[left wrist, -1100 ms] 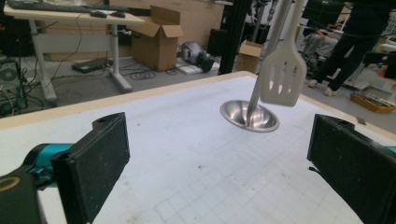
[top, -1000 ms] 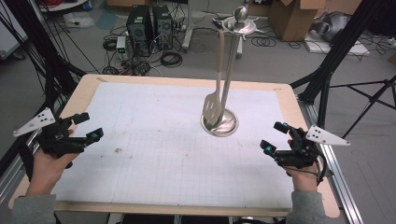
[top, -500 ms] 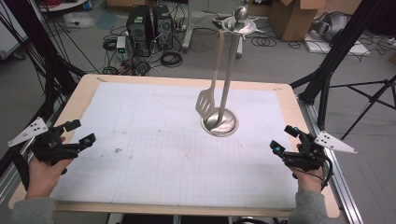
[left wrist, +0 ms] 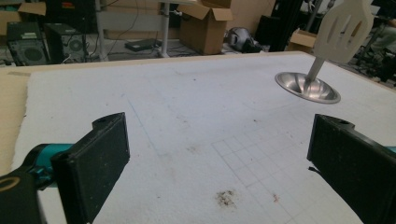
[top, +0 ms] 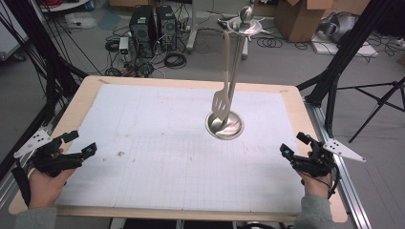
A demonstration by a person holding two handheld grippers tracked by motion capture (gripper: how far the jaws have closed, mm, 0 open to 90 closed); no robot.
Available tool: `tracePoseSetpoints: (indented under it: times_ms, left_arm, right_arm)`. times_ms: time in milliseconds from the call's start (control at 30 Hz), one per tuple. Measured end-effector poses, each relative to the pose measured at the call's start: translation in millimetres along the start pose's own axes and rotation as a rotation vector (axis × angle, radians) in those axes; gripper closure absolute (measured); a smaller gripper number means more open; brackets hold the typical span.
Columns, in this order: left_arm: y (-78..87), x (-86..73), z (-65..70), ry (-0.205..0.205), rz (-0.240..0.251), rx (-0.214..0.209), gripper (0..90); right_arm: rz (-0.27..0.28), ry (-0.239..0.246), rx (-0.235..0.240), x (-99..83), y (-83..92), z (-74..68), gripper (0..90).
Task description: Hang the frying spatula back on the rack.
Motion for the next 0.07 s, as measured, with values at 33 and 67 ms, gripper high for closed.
tracePoseSetpoints:
  times_ms: [33, 67]
  left_arm:
    - [0.9, -0.7, -0.8, 0.004, -0.006, 0.015, 6.2]
    - [1.1, -0.9, -1.3, 0.004, -0.006, 0.021, 6.2]
  right_arm:
    - [0.0, -0.01, 0.007, -0.1, -0.7, -0.7, 4.8]
    - [0.003, -0.017, 0.012, 0.0, -1.9, -1.8, 4.8]
Point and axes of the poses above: each handheld gripper's, and its own axes: y roughly backward along the jaws, x roughly out of its top, z roughly to its right, the point moved 2 cm from there along -y, roughly forward along the jaws, and after that the axes turned 11 degrees about -x, right-handed, at the moved point
